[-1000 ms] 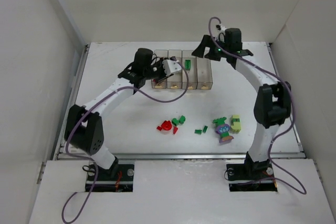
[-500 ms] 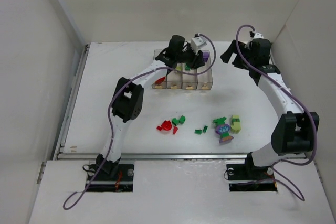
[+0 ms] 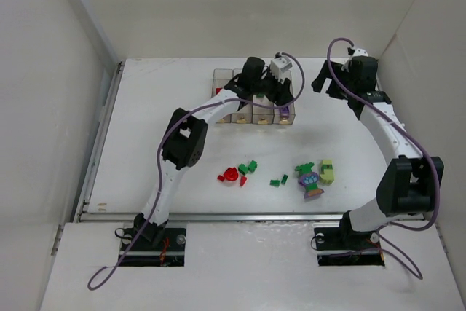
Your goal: Sort the legos into containers by color
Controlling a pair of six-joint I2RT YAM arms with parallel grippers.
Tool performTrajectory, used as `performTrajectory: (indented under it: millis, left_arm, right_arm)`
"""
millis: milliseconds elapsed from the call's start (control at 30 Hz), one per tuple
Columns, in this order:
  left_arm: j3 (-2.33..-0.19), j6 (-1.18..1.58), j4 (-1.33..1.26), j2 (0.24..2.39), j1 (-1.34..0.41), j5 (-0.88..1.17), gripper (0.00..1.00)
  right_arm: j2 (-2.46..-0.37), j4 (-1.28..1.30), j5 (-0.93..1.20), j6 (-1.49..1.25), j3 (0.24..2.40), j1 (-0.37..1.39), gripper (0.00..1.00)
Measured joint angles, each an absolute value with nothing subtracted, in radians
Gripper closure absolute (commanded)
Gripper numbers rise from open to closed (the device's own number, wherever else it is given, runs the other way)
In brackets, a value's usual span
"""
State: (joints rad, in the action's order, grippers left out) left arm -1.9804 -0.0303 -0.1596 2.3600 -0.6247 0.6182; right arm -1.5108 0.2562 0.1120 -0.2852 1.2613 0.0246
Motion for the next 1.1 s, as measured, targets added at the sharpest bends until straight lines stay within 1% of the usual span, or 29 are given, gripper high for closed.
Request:
performTrajectory:
  millis: [133, 233, 300, 400, 533, 633, 667, 700, 800, 933, 1100]
  left_arm:
    - [-1.941, -0.045, -0.167, 2.344, -0.612, 0.611, 0.40]
    - [-1.871, -0.128, -0.121, 2.286, -0.598, 0.605, 0.45]
    - [-1.815, -0.233, -0.068, 2.216, -0.587, 0.601, 0.46]
    - [-1.713, -0.418, 0.064, 2.051, -0.575, 0.601, 0.45]
    - [-1.584, -0.796, 0.337, 1.790, -0.564, 0.624, 0.29]
    - [-1.469, -1.014, 0.531, 1.648, -0.563, 0.606, 0.22]
    - [-1.436, -1.053, 0.572, 1.628, -0.566, 0.591, 0.15]
    - [-1.406, -1.089, 0.611, 1.622, -0.569, 0.573, 0.00]
    - [-1.332, -1.126, 0.665, 1.671, -0.586, 0.514, 0.00]
    - [-1.269, -1.081, 0.658, 1.752, -0.596, 0.484, 0.00]
    - [-1.190, -0.938, 0.585, 1.708, -0.547, 0.474, 0.00]
  right_arm:
    - [-1.506, 0.263, 0.118, -0.257, 1.262, 0.023, 0.00]
    - [-1.494, 0.272, 0.114, -0.226, 1.267, 0.028, 0.00]
    - [-1.482, 0.279, 0.086, -0.200, 1.272, 0.044, 0.00]
    - [-1.465, 0.284, 0.026, -0.164, 1.277, 0.109, 0.00]
    - [-1.453, 0.285, -0.030, -0.134, 1.276, 0.226, 0.00]
    - [-1.453, 0.286, -0.063, -0.127, 1.274, 0.303, 0.00]
    - [-1.453, 0.286, -0.074, -0.128, 1.272, 0.327, 0.00]
    - [-1.453, 0.285, -0.084, -0.129, 1.268, 0.349, 0.00]
    - [-1.451, 0.286, -0.098, -0.136, 1.244, 0.403, 0.00]
    - [-1.450, 0.319, -0.107, -0.139, 1.205, 0.482, 0.00]
    - [-1.447, 0.387, -0.101, -0.139, 1.166, 0.572, 0.00]
